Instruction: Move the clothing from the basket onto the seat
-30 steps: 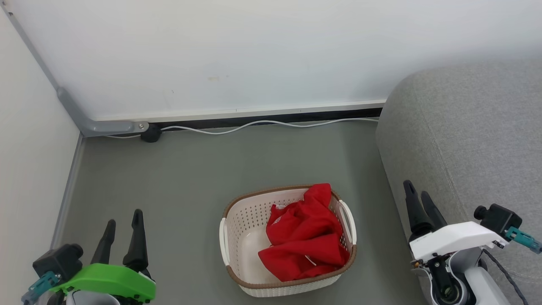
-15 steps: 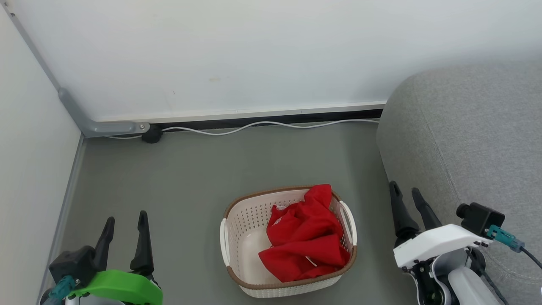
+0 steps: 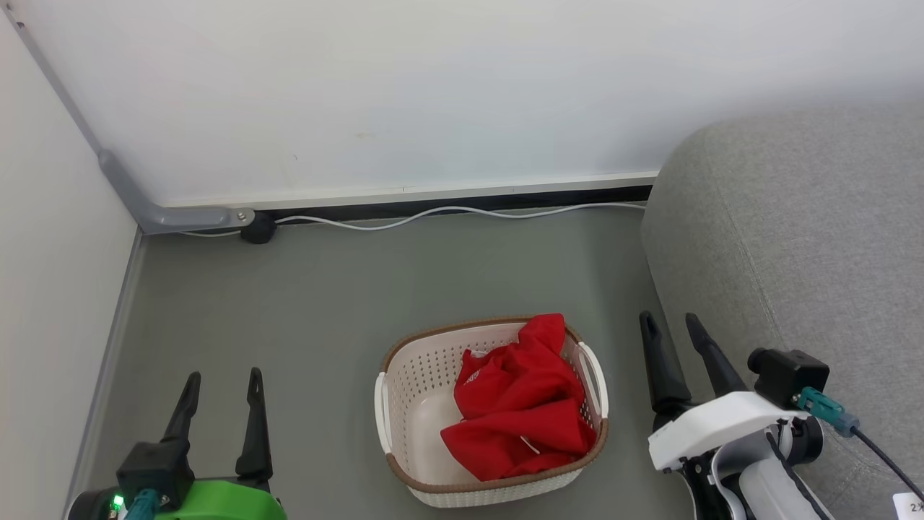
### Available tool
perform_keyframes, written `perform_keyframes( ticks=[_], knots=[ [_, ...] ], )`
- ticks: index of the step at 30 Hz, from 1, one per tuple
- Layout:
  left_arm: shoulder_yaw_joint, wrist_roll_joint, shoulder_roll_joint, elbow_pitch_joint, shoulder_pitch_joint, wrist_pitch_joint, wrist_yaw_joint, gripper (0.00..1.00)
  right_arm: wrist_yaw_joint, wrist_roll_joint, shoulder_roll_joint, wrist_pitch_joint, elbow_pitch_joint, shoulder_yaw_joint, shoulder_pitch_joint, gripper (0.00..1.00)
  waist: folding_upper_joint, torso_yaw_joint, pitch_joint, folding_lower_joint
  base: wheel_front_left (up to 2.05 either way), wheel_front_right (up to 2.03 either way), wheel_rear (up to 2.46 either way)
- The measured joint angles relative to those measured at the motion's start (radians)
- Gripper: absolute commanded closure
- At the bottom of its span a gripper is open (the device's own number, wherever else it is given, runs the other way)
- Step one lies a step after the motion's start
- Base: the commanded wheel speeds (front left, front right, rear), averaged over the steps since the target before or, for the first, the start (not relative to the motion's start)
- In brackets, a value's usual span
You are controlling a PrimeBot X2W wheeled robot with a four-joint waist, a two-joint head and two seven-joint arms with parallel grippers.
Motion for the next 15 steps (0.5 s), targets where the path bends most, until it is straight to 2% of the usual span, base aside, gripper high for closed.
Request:
perform_keyframes(
  ticks=[10,15],
  knots=[
    [-0.017,0.115,0.0,-0.005,0.028,-0.036,0.007,0.0,-0.017,-0.122,-0.007,-0.031,-0.003,0.043,0.001,0.0,0.0,-0.001,-0.003,0.0,0.0,0.0,0.0],
    [-0.019,0.123,0.0,0.001,0.033,-0.039,0.007,0.0,-0.017,-0.14,-0.009,-0.036,-0.002,0.05,0.002,0.0,0.0,0.0,-0.004,0.0,0.0,0.0,0.0]
  ],
)
